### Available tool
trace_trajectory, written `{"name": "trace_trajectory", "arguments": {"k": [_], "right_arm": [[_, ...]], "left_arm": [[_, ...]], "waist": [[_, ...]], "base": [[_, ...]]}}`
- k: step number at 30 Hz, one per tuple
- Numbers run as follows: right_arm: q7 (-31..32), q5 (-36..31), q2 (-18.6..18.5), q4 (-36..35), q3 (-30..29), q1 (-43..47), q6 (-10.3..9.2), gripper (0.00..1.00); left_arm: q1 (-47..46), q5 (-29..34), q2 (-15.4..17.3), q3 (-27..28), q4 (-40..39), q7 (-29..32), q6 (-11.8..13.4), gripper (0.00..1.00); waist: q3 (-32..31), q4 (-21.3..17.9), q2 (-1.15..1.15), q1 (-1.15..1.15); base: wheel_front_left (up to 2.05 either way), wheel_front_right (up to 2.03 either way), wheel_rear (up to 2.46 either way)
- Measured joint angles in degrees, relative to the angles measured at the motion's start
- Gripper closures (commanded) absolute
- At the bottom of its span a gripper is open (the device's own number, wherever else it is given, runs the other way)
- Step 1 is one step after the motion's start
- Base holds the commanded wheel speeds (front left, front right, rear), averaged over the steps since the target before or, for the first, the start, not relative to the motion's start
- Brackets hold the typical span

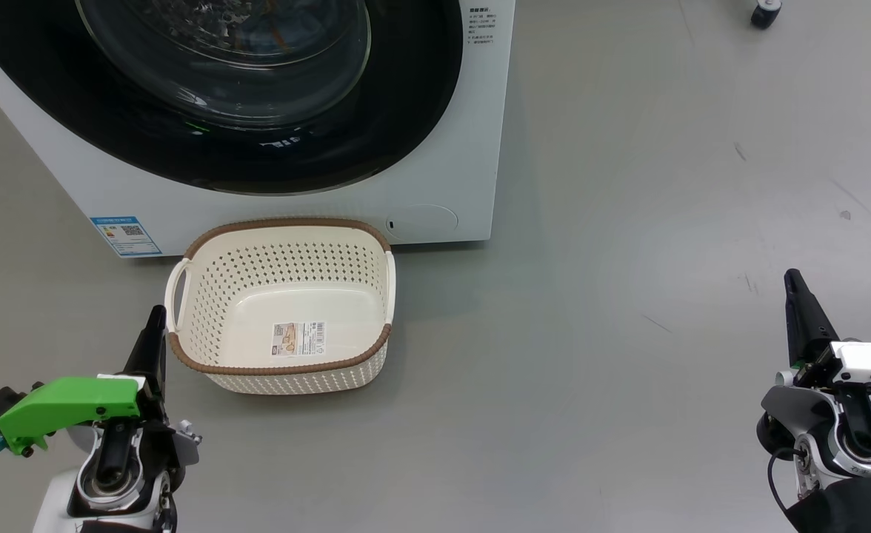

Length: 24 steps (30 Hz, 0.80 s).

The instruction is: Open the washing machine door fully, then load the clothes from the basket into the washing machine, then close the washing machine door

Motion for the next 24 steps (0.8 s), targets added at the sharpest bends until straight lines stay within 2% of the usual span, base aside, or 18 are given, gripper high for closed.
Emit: {"name": "trace_trajectory", "arguments": {"k": [24], "right_arm": [[0.00, 0.00, 0.02, -0.01, -0.09, -0.01, 0.27, 1.00]], "left_arm": [[-0.03, 0.02, -0.01, 0.13, 0.03, 0.08, -0.03, 1.00]], "waist": [[0.00, 0.01, 0.00, 0.00]], "base": [[0.00, 0.00, 0.00]]}}
